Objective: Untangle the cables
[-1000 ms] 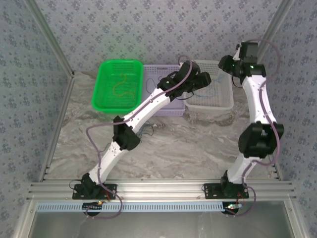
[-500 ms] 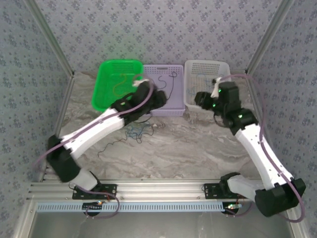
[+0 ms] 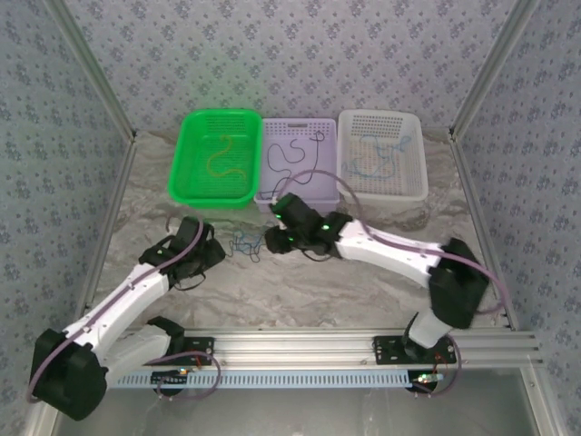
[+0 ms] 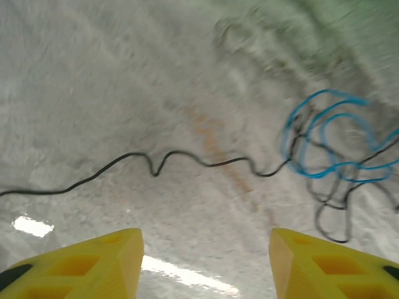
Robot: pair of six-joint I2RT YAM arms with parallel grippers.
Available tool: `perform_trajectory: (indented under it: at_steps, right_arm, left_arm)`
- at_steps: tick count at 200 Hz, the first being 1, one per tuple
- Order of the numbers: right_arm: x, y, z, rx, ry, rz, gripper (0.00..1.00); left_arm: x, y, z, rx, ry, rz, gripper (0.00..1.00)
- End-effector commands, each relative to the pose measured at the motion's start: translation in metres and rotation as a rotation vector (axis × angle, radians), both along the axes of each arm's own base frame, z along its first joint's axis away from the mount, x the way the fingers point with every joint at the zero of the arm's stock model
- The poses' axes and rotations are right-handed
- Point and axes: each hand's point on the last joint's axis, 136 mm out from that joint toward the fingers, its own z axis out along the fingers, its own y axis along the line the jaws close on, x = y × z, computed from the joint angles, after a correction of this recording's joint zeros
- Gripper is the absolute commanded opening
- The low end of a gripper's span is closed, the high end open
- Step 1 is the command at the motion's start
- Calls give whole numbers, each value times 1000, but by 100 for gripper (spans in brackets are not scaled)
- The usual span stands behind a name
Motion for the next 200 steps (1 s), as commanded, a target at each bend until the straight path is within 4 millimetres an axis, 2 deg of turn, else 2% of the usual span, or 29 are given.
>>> perform_trajectory:
  at_steps: [1, 32, 62, 114, 141, 200]
  right_arm:
    - [12, 21, -13, -101, -42, 86, 35]
    - [24, 33, -55, -204, -25, 107, 34]
    - [32, 37, -79, -258, -27, 117, 35]
    - [50, 40, -93, -303, -48, 92, 37]
    - [54, 42, -100, -303, -37, 93, 34]
    - [57, 45, -107, -295, -21, 79, 29]
  left_arm:
    - [11, -14, 0, -84, -6, -26, 53]
    - [17, -17, -11, -85, 11, -38, 49]
    - [17, -19, -19, -91, 16, -42, 48]
    - [19, -20, -15, -104, -20, -51, 47]
    - [23, -29, -13, -152, -60, -82, 47]
    - [37, -45, -26, -185, -48, -131, 50]
